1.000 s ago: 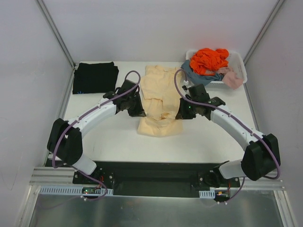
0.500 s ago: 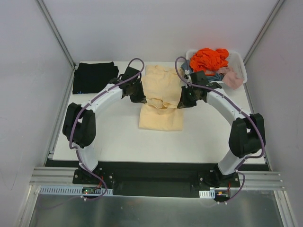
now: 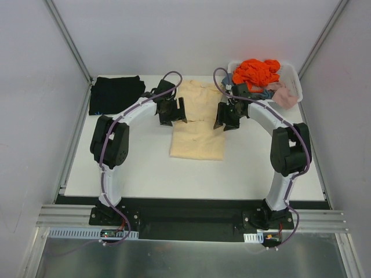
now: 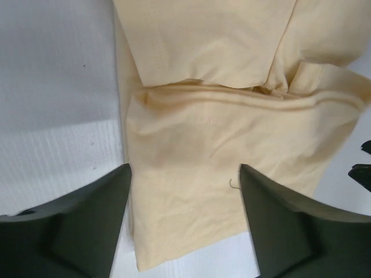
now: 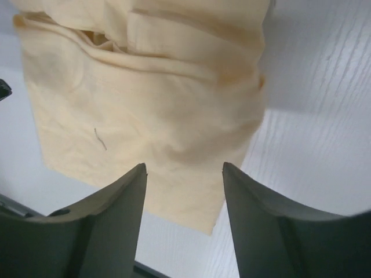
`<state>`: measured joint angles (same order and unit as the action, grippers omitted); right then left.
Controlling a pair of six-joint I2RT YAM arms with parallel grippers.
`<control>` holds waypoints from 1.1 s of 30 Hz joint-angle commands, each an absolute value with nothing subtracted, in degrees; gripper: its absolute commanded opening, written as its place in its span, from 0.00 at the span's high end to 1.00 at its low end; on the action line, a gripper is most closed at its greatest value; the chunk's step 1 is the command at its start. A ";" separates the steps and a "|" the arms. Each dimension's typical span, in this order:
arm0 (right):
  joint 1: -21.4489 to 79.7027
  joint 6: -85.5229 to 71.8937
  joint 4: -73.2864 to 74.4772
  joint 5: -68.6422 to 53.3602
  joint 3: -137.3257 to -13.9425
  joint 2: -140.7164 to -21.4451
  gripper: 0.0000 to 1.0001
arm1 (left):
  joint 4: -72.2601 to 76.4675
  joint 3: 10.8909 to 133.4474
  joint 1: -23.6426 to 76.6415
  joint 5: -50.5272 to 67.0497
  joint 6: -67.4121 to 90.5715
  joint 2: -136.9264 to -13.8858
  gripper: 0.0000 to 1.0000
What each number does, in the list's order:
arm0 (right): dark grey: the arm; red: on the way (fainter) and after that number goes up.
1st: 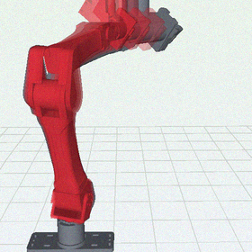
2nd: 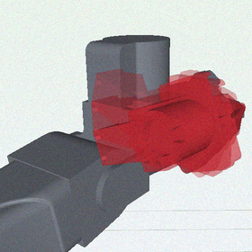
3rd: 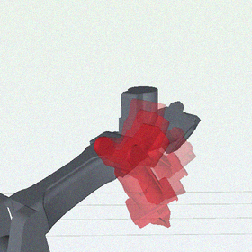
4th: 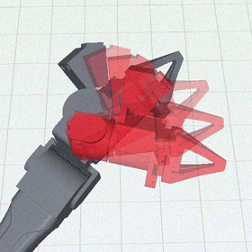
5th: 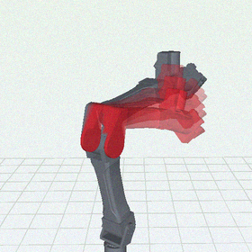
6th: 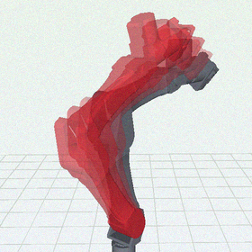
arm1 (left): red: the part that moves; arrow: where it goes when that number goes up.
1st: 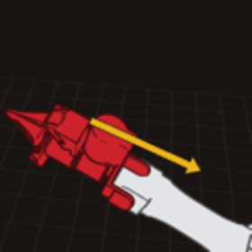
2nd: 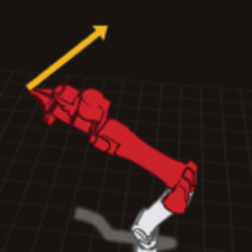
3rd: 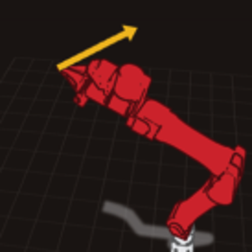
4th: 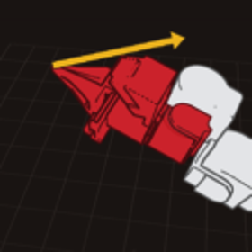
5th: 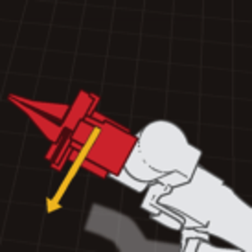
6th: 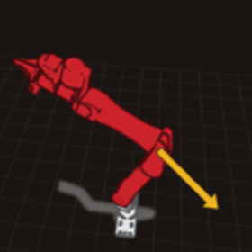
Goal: Fold and stack the t-shirts
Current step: Fold the folded rectangular tshirt in 1/3 of the way
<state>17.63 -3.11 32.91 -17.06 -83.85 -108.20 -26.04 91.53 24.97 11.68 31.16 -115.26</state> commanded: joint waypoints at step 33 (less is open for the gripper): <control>17.58 -7.29 26.28 -23.03 -50.80 -84.90 0.02 | -16.96 59.24 24.26 22.76 38.85 -99.75 0.82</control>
<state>18.17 -6.44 28.82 -21.39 -50.74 -84.23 -18.02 57.63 24.64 20.91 38.04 -98.70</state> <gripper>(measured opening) 0.982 0.323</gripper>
